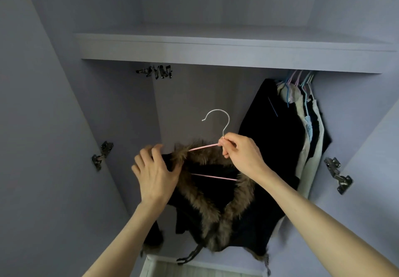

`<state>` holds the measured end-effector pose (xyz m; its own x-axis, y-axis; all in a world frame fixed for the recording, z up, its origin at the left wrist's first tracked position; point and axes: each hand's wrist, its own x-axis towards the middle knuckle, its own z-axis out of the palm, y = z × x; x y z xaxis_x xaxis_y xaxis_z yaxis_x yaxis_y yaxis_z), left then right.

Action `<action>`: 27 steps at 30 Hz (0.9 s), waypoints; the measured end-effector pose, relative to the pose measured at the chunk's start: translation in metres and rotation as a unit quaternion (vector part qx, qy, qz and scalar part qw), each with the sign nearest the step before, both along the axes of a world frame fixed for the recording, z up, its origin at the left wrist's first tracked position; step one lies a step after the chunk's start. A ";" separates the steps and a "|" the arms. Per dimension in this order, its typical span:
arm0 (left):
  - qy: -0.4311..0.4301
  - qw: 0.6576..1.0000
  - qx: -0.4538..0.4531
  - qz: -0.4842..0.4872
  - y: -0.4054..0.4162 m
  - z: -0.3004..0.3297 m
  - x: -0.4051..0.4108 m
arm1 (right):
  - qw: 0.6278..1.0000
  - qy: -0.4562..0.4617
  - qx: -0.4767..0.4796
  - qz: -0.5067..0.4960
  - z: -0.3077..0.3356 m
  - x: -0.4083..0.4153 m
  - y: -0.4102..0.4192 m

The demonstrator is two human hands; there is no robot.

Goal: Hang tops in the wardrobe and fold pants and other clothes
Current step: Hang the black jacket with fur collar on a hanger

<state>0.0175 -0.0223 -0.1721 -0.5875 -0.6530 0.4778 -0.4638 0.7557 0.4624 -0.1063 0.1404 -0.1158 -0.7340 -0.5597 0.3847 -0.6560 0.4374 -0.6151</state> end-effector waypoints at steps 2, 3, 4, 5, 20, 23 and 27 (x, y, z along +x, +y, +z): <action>0.005 1.000 0.018 -0.012 0.005 0.001 -0.004 | 1.000 -0.001 0.003 -0.005 0.002 -0.001 0.003; 0.006 0.999 0.031 -0.034 0.007 0.004 -0.008 | 1.000 -0.005 0.004 -0.003 0.003 -0.002 0.005; 0.012 0.998 0.043 -0.051 0.007 0.008 -0.012 | 1.000 -0.005 0.012 -0.002 0.005 -0.003 0.008; 0.028 0.996 0.052 -0.061 0.006 0.014 -0.017 | 1.000 0.006 0.025 -0.002 0.005 -0.004 0.012; -0.067 0.953 -0.143 -0.260 0.003 0.040 -0.044 | 1.000 0.014 -0.025 -0.011 0.006 -0.024 0.046; -0.076 0.942 -0.176 -0.276 0.018 0.047 -0.049 | 1.000 0.023 -0.014 0.007 0.007 -0.023 0.043; -0.044 0.938 -0.217 -0.266 0.030 0.047 -0.050 | 1.000 -0.014 -0.013 0.020 0.007 -0.024 0.048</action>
